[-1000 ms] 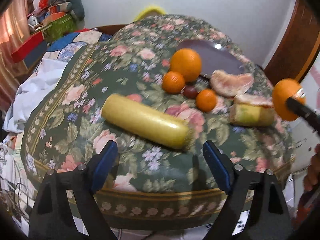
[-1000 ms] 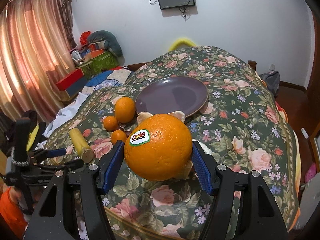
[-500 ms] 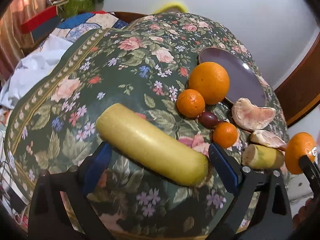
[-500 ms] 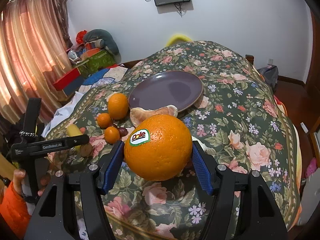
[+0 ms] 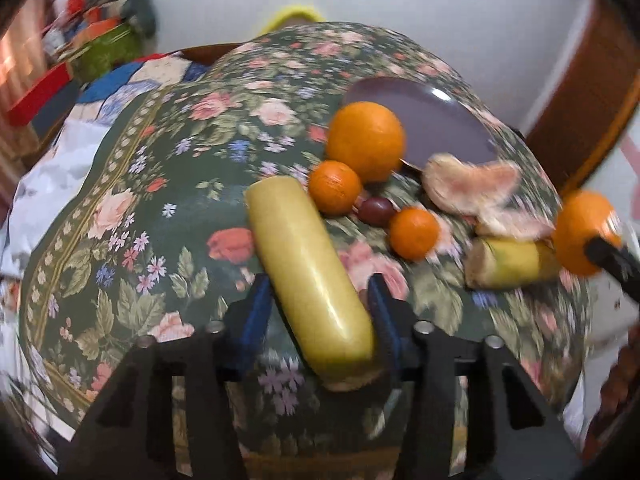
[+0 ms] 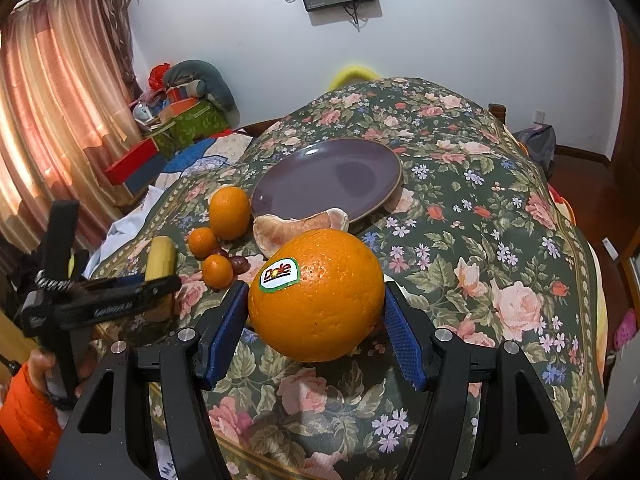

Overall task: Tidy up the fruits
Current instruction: 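Lift the Dole orange with the right tool while the left tool grasps a yellow corn cob, then carry the orange with the right tool while the left tool lifts the corn cob over the purple plate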

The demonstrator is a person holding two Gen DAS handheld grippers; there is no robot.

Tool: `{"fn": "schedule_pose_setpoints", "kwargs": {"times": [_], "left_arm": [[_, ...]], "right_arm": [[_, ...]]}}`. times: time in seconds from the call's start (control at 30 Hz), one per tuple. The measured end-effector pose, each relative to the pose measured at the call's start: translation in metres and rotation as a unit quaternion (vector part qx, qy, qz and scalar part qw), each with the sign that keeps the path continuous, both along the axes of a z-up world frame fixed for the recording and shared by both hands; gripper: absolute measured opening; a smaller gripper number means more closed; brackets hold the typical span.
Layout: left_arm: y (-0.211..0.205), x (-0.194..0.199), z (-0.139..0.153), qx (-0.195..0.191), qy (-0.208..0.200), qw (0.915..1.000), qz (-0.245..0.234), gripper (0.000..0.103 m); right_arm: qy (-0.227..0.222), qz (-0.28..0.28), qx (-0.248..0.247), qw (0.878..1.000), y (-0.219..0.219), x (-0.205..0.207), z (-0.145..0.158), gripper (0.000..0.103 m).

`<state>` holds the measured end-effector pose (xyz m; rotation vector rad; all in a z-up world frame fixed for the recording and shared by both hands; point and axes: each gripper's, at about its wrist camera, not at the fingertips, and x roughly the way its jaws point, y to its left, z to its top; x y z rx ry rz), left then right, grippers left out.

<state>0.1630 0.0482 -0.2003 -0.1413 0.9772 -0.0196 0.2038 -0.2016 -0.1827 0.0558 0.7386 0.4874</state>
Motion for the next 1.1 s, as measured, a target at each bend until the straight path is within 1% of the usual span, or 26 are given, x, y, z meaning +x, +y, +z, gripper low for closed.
{"fn": "schedule_pose_setpoints", "kwargs": {"times": [0.1, 0.17, 0.27, 0.47, 0.6, 0.77, 0.83, 0.93, 1.1], "left_arm": [[-0.005, -0.007, 0.002, 0.013, 0.004, 0.9996, -0.026, 0.043], [-0.002, -0.005, 0.001, 0.007, 0.010, 0.9995, -0.028, 0.043], [0.002, 0.002, 0.001, -0.006, 0.023, 0.9994, -0.024, 0.043], [0.005, 0.024, -0.004, -0.020, 0.031, 0.9993, -0.007, 0.043], [0.006, 0.034, -0.006, -0.017, 0.027, 0.9995, 0.001, 0.042], [0.005, 0.031, -0.003, -0.013, 0.023, 0.9997, -0.001, 0.040], [0.003, 0.027, 0.003, -0.008, 0.012, 0.9999, -0.007, 0.039], [-0.001, 0.017, 0.019, 0.006, -0.015, 0.9998, -0.013, 0.038], [-0.007, 0.008, 0.046, 0.006, -0.057, 0.9982, -0.021, 0.037]], "right_arm": [[-0.002, 0.000, 0.000, 1.000, 0.001, 0.001, 0.001, 0.064], [-0.003, 0.000, 0.000, 1.000, 0.002, 0.002, 0.001, 0.064], [-0.002, -0.001, 0.002, 1.000, 0.003, 0.003, 0.001, 0.064], [-0.005, 0.002, -0.001, 1.000, 0.005, 0.004, 0.002, 0.064], [-0.007, 0.002, -0.001, 1.000, 0.006, 0.005, 0.003, 0.063], [-0.007, 0.000, 0.001, 1.000, 0.005, 0.008, 0.004, 0.063], [-0.010, 0.000, 0.001, 1.000, 0.004, 0.009, 0.005, 0.063], [-0.015, -0.001, 0.001, 1.000, 0.005, 0.009, 0.009, 0.063], [-0.025, -0.006, 0.003, 1.000, 0.002, 0.015, 0.016, 0.063]]}}
